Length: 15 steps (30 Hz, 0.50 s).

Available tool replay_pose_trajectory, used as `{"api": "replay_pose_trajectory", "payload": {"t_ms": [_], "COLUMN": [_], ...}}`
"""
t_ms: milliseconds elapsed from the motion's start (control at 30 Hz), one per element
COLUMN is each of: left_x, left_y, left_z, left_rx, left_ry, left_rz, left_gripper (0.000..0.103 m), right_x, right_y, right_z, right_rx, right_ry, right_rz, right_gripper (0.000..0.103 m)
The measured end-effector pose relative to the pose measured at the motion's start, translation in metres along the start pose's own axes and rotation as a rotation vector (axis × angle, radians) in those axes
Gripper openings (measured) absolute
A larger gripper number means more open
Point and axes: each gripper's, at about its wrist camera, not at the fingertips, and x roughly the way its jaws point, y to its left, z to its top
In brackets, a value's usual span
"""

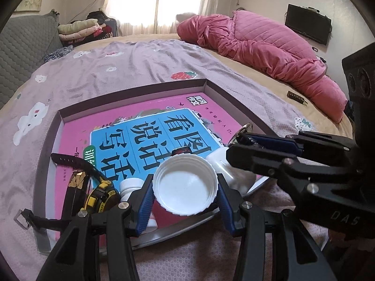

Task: Organize rigid objects
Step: 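Lower the bottle cap over the tray while right tool lowers the black clip beside the knob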

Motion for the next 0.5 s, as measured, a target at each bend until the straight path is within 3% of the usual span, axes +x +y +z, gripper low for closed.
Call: {"api": "replay_pose_trajectory", "payload": {"t_ms": [500], "left_x": [0.0006], "left_y": [0.0019], "left_z": [-0.0002], "left_rx": [0.005], "left_ry": [0.002], "left_rz": [0.000], "left_gripper": [0.050], "right_x": [0.0053], "right_y": [-0.0020], "right_z": [-0.0024], "right_rx": [-0.013], "right_ry": [0.019], "right_rz": [-0.045], "right_gripper": [0.024]}}
